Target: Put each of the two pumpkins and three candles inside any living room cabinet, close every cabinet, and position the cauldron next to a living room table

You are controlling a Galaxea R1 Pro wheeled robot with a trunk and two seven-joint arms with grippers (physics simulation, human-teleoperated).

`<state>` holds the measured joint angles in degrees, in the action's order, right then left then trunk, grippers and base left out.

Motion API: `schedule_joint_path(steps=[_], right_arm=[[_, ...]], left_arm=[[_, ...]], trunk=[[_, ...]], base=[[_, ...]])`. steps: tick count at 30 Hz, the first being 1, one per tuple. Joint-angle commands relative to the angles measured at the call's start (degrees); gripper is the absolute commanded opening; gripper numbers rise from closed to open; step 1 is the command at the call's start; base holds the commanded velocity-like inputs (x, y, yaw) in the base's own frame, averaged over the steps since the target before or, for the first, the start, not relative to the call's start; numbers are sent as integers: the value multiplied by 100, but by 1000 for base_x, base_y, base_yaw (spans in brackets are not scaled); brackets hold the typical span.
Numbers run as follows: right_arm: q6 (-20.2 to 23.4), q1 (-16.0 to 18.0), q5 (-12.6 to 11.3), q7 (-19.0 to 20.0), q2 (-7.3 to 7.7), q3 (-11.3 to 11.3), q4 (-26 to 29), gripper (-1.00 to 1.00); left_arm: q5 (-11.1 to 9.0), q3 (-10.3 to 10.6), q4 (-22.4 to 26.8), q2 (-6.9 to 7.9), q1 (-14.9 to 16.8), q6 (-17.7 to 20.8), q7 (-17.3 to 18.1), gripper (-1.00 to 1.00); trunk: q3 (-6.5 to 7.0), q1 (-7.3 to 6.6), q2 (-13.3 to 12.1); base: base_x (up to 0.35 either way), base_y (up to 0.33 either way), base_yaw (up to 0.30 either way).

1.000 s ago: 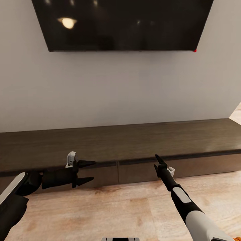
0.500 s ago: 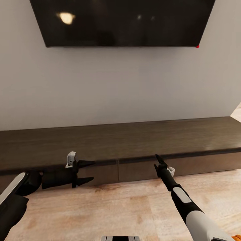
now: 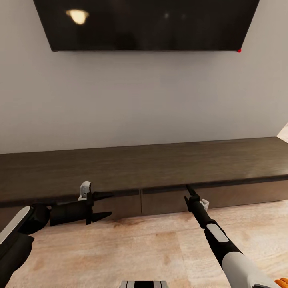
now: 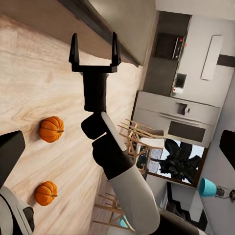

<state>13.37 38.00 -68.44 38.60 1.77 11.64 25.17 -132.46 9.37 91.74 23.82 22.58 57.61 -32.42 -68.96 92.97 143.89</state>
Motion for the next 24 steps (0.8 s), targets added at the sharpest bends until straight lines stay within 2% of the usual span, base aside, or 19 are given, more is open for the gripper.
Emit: schedule_joint_path(steps=[1,4,24], right_arm=[[57,4,-53,15,-1,13,-4,100],[52,4,-55,15,-1,13,-4,100],[39,5,-45,21,-4,13,-3,100]], left_arm=[[-60,4,2,2,4,-4,-55,100],[-60,4,2,5,4,-4,-54,100],[-52,4,0,-1,3,-4,-62,100]], trunk=[[-27,1,3],[-93,9,7],[-93,9,7]], base=[[0,0,0],[0,0,0],[7,0,0]])
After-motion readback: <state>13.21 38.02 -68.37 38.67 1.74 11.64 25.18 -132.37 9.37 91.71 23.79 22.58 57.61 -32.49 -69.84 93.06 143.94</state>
